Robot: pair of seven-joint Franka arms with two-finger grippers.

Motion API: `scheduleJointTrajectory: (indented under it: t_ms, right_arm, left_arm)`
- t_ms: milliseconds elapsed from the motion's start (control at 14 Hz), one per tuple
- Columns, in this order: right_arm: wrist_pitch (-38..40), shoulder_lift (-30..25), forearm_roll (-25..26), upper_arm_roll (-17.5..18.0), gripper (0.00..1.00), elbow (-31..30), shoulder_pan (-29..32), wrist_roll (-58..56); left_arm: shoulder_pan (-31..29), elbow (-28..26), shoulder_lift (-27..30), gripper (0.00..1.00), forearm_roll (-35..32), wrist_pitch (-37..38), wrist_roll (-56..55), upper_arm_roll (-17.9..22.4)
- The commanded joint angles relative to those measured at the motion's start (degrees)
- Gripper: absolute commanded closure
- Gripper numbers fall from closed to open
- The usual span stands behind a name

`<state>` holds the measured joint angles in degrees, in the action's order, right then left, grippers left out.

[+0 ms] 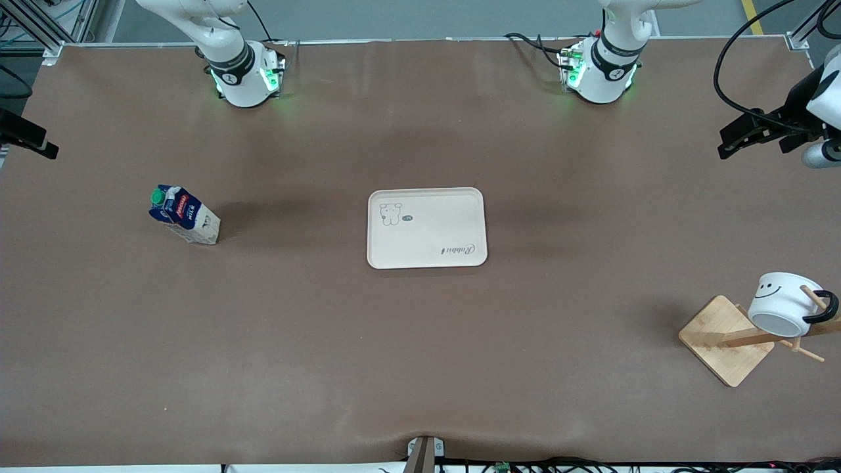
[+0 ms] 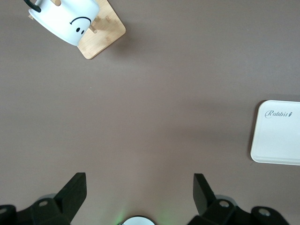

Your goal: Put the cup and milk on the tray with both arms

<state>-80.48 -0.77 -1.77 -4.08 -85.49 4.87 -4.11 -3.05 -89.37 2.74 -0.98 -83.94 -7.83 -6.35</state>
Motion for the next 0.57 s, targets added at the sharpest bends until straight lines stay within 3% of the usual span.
scheduleJointTrajectory:
  t_ms: [0, 500]
  right_arm:
    - [0.1, -0.4, 0.6, 1.1, 0.00, 0.1, 0.8, -0.2]
    - [0.0, -0.4, 0.7, 1.1, 0.00, 1.0, 1.0, -0.2]
  left_arm:
    - [0.0, 1.6, -0.7, 0.00, -1.1, 0.8, 0.6, 0.0]
    - [-0.3, 1.6, -1.5, 0.00, -1.0, 0.4, 0.4, 0.6]
